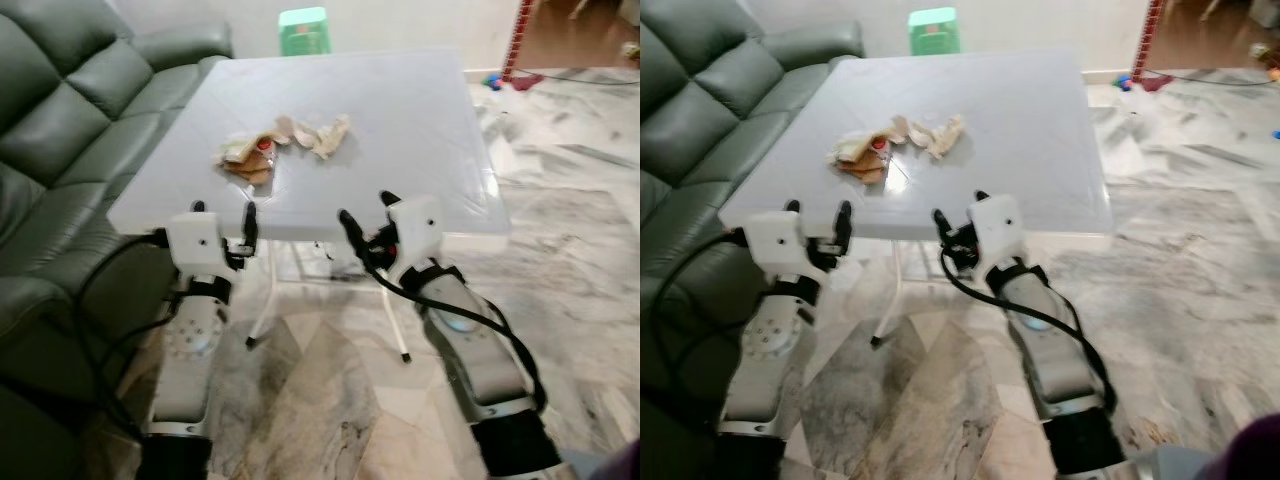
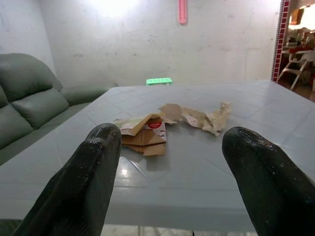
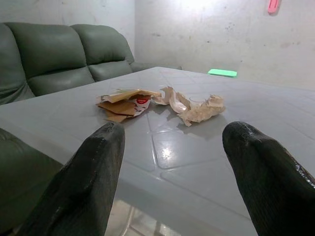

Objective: Picking trash to rubbish bin

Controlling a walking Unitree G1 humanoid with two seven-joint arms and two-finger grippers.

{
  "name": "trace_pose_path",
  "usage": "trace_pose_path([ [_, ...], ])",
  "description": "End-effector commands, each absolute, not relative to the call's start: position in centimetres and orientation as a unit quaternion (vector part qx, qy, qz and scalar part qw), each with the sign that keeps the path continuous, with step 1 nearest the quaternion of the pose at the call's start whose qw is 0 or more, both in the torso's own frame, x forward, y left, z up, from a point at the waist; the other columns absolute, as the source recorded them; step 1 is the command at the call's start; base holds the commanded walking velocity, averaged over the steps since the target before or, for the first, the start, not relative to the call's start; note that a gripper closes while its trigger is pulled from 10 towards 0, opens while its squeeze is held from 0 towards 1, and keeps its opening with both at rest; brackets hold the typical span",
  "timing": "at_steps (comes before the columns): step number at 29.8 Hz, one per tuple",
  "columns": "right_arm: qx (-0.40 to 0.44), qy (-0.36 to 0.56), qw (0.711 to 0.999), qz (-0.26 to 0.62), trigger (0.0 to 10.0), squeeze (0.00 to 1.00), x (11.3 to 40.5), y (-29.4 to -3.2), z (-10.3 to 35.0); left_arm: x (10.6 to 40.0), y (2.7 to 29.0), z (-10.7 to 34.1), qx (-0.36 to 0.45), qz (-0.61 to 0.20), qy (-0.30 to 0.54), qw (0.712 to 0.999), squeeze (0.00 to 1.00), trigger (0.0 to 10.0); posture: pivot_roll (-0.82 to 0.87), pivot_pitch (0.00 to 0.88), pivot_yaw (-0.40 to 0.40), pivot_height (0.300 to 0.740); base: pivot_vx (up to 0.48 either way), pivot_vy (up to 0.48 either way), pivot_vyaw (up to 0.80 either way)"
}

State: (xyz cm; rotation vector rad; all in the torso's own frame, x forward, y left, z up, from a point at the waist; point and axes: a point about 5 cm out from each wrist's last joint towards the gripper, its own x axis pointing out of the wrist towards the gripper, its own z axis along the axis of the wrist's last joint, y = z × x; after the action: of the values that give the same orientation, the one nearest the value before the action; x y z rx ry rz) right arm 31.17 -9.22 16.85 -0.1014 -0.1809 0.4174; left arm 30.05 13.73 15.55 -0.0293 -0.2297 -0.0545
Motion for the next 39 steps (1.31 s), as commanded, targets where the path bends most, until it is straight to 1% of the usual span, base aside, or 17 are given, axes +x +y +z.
trace_pose_path([
  [1, -0.046, -0.100, 0.970, 0.216, 10.0, 0.00, 31.04, -8.48, 17.35, 30.03, 14.40, 15.75, -0.011, -0.019, -0.118, 0.993, 0.00, 10.0, -0.05, 0.065, 0.048, 0.740, 0.277, 0.379, 0.00],
  [22, -0.046, -0.101, 0.970, 0.218, 10.0, 0.00, 31.05, -8.38, 17.42, 30.23, 14.66, 15.48, 0.000, -0.015, -0.109, 0.994, 0.00, 10.0, -0.05, 0.063, 0.048, 0.740, 0.279, 0.371, 0.00],
  [25, -0.046, -0.102, 0.970, 0.218, 10.0, 0.00, 31.05, -8.38, 17.42, 30.24, 14.54, 15.40, -0.003, -0.018, -0.107, 0.994, 0.00, 10.0, -0.05, 0.062, 0.048, 0.740, 0.309, 0.000, 0.00],
  [28, -0.047, -0.102, 0.970, 0.218, 10.0, 0.00, 31.07, -8.41, 17.44, 30.22, 14.34, 15.22, -0.016, -0.018, -0.103, 0.994, 0.00, 10.0, -0.05, 0.063, 0.047, 0.740, 0.000, 0.000, 0.00],
  [39, -0.049, -0.104, 0.969, 0.217, 10.0, 0.00, 31.08, -8.44, 17.50, 30.28, 13.85, 15.35, -0.004, -0.034, -0.104, 0.994, 0.00, 10.0, -0.05, 0.060, 0.046, 0.740, 0.000, 0.000, 0.00],
])
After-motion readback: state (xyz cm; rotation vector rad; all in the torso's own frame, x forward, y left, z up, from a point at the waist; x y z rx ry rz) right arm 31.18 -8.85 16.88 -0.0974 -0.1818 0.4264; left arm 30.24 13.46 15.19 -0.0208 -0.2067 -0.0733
